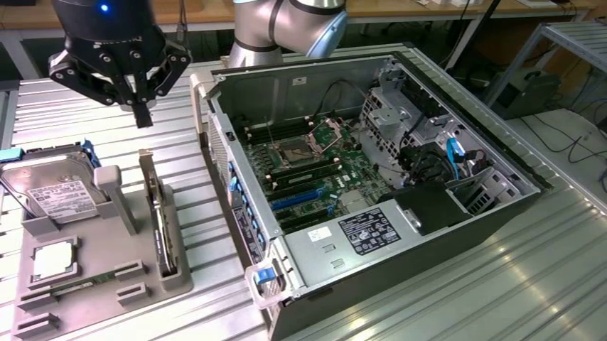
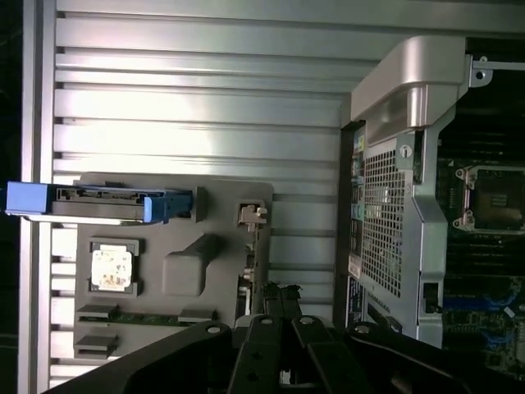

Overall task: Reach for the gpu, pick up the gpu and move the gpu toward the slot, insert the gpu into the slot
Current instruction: 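Reach for the gpu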

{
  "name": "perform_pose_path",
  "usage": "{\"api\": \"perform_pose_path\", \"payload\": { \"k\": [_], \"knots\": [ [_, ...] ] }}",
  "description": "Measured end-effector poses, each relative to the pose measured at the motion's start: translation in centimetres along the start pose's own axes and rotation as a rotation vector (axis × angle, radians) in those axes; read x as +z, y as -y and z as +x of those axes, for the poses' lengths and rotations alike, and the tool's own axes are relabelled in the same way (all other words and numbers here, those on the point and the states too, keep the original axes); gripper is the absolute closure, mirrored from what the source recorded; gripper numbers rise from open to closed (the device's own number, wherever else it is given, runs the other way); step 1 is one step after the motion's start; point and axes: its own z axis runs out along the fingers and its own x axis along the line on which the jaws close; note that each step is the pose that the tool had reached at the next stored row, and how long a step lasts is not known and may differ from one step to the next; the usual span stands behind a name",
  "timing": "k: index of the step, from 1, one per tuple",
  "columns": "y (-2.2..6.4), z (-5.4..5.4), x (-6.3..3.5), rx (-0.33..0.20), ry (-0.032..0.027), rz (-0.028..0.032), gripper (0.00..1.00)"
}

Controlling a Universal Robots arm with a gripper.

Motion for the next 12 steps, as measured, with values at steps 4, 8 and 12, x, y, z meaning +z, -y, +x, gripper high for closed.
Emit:
{"api": "perform_pose_path", "payload": {
  "k": [4, 8, 12],
  "knots": [
    [-0.02, 0.6, -0.02, -0.002, -0.0002, 0.0000, 0.89],
    [-0.04, 1.2, -0.03, -0.003, -0.0002, -0.0001, 0.89],
    [-0.06, 1.7, -0.04, -0.004, -0.0003, -0.0001, 0.89]
  ]
}}
